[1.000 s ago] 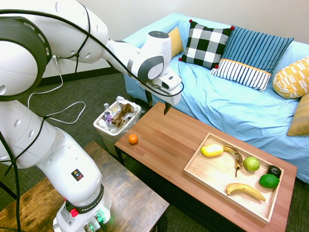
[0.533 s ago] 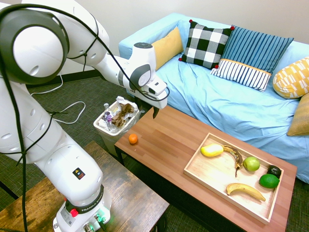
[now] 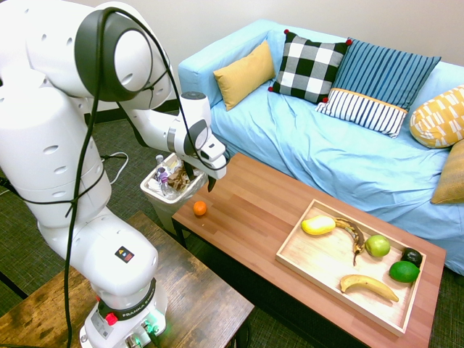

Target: Put the tangerine in the tray

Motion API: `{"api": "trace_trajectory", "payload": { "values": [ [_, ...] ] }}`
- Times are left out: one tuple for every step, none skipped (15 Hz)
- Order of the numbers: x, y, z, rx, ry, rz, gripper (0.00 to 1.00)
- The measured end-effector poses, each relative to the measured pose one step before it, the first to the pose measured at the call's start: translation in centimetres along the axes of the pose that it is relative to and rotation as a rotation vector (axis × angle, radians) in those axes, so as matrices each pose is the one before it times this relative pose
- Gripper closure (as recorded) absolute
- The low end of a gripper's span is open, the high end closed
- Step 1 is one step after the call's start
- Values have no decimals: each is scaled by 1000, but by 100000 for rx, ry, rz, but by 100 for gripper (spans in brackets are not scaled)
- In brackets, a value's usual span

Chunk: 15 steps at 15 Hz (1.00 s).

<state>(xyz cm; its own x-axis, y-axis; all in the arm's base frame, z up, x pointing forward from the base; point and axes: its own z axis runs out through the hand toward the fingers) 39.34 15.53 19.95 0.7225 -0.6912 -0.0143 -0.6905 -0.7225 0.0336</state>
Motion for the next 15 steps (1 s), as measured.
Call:
{"api": "trace_trajectory", "payload": {
  "values": [
    [-60, -68, 1184, -1023, 45, 473, 0],
    [87, 19, 1151, -859, 226, 423, 0],
    [134, 32, 1108, -478, -11, 468, 0],
    [114, -138, 1088, -25, -203, 172, 0],
    [66, -199, 1030, -314, -238, -51, 0],
    [-43, -292, 1003, -546, -322, -125, 0],
    [-80, -223, 984, -768, -427, 211, 0],
    [-6, -195, 908, -709, -262, 400, 0],
    [40, -69, 897, -757, -334, 717, 0],
    [52, -56, 739, -570, -524, 841, 100],
    [75, -45, 529, -442, -541, 663, 100],
    [80, 32, 350, -369, -390, 653, 100],
    [76, 61, 158, 44, -287, 399, 100],
    [69, 34, 38, 135, -281, 243, 100],
    [84, 30, -1, 63, -147, 83, 100]
  ]
}}
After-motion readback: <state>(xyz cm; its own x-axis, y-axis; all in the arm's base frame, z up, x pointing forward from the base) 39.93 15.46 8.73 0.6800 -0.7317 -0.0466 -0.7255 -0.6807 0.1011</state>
